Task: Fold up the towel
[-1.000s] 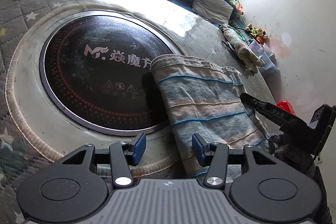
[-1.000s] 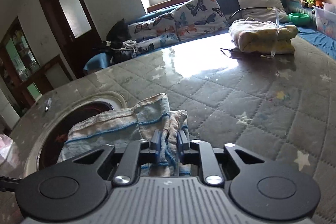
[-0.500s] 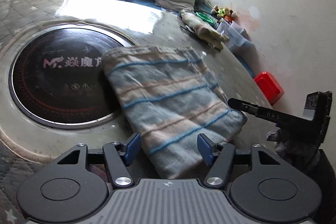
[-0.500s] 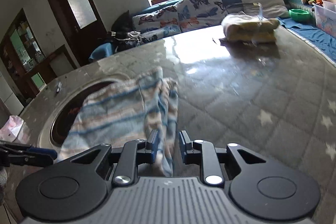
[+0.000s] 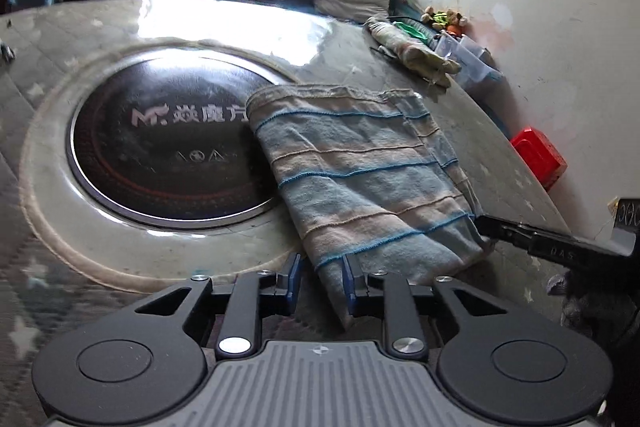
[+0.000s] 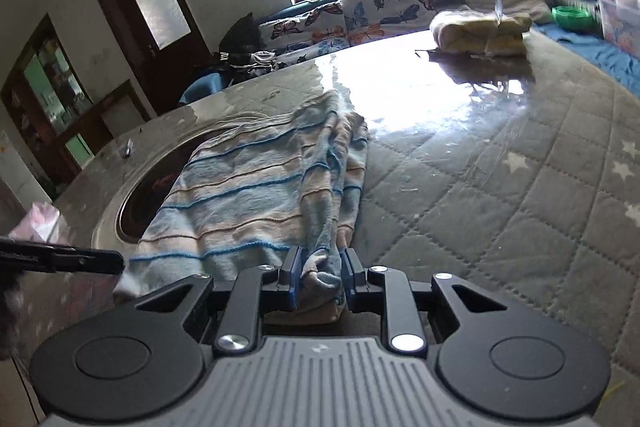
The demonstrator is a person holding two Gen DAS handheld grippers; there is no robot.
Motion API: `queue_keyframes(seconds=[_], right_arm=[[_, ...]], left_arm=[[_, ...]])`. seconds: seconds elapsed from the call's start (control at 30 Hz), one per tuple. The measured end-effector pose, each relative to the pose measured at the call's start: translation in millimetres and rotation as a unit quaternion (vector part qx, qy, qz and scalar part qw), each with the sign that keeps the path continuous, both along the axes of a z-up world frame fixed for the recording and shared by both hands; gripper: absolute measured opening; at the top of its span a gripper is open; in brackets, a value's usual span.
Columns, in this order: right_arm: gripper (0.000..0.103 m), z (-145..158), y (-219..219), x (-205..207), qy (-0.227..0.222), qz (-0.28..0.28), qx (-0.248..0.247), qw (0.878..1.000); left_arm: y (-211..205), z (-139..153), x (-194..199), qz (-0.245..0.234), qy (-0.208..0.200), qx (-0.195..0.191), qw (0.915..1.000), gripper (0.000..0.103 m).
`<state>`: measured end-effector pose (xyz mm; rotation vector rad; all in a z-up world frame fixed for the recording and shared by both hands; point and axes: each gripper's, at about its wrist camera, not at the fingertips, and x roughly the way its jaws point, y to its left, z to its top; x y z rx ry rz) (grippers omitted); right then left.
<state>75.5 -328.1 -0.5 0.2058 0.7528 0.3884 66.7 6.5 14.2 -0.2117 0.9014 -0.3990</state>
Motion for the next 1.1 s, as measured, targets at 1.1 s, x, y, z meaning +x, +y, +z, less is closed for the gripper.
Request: queue_keyframes(seconds=[1.1], right_arm=[[0.029,10.1,50.7,62.5,-0.065,0.064,-0.074,0.993]], left_arm=[[-64.0,-23.4,-1.4,-0.108,-0.062,-0.012,0.9922,0.049]])
